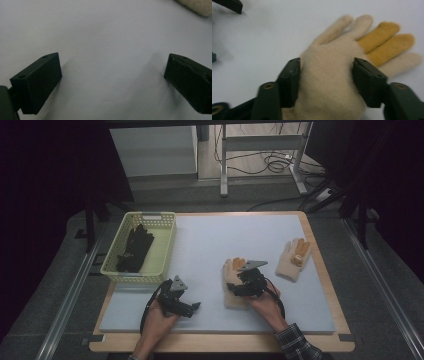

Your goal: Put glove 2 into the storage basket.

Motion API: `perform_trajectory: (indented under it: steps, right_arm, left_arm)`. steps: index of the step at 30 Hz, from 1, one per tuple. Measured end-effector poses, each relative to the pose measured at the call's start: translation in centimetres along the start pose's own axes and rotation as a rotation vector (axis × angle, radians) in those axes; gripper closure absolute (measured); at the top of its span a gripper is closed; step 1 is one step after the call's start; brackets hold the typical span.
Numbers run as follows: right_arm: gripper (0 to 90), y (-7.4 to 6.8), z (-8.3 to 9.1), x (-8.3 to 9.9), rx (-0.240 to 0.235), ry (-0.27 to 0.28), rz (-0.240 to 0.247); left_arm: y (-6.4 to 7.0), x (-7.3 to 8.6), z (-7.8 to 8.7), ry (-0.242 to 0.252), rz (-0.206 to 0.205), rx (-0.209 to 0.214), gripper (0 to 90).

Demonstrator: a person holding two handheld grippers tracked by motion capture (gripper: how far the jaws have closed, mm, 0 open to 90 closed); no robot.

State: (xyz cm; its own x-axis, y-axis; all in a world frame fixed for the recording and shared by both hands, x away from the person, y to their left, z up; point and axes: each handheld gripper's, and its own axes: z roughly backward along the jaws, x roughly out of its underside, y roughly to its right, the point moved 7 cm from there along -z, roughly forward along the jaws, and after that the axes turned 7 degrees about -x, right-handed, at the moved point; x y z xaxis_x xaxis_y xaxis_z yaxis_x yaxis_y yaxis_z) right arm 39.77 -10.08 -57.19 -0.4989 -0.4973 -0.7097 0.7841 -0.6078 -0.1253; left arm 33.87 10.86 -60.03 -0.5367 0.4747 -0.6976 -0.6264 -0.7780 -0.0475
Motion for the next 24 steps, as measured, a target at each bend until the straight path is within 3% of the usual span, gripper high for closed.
perform_trajectory:
  steps: [6, 11, 16, 19, 24]
  right_arm:
    - [35.9, 0.7, 2.9, -0.4, 0.010, 0.043, 0.020]
    - [60.5, 1.5, 4.9, 1.7, 0.024, 0.023, 0.016]
    - [74.9, 1.5, 5.0, 4.1, 0.000, -0.004, -0.004]
    - [75.7, 0.8, 4.5, 4.8, -0.039, -0.009, -0.017]
    - [74.7, -0.9, 3.7, 4.5, -0.080, 0.000, 0.011]
  left_arm:
    - [0.0, 0.0, 0.0, 0.000, -0.003, -0.001, 1.4]
    - [0.0, 0.0, 0.0, -0.001, -0.001, 0.000, 1.4]
    - [0.0, 0.0, 0.0, 0.000, -0.001, 0.000, 1.3]
    - [0.0, 0.0, 0.0, 0.000, -0.001, 0.000, 1.4]
    - [0.0, 0.0, 0.0, -0.001, -0.002, 0.000, 1.3]
